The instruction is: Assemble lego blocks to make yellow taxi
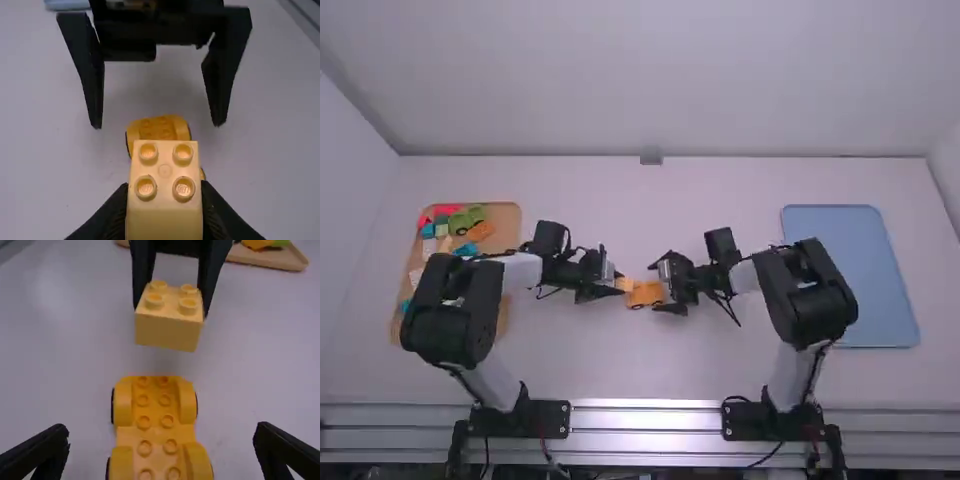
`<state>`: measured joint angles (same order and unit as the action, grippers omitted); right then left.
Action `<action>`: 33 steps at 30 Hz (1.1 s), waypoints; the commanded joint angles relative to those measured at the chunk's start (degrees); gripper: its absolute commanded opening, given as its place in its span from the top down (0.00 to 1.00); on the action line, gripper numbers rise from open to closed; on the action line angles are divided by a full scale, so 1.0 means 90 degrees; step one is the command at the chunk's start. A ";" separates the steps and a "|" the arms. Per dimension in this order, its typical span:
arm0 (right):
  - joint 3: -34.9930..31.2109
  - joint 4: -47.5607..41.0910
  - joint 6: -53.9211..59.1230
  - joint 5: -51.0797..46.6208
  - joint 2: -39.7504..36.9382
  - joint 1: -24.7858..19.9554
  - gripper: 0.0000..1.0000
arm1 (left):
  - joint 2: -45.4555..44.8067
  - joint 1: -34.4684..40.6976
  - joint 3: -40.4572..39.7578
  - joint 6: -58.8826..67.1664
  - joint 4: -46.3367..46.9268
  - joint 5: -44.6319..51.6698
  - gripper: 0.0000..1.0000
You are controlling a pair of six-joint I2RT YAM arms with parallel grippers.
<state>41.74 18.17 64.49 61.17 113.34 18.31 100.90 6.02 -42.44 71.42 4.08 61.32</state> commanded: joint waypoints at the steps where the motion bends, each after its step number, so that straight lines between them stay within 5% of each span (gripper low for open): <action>1: 0.0061 0.0270 -0.0721 0.0070 0.0430 0.0075 0.01 | -0.0141 0.0175 -0.0036 -0.0901 -0.0194 -0.0291 0.79; 10: 0.0146 0.0202 -0.0352 0.0063 0.0809 -0.0010 0.04 | -0.0019 0.0653 0.0102 -0.1668 -0.0770 -0.0758 0.83; 17: 0.0153 0.0095 -0.0175 0.0117 0.0809 0.0027 0.28 | -0.0019 0.0678 0.0420 -0.2137 -0.1326 -0.0753 0.82; 33: 0.0148 0.0095 -0.0466 0.0024 0.0809 0.0092 0.31 | -0.0019 0.0695 0.0806 -0.2096 -0.1596 -0.1243 0.86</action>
<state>42.09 19.29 60.38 60.93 119.74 19.16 100.92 11.86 -35.81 51.72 -10.57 51.29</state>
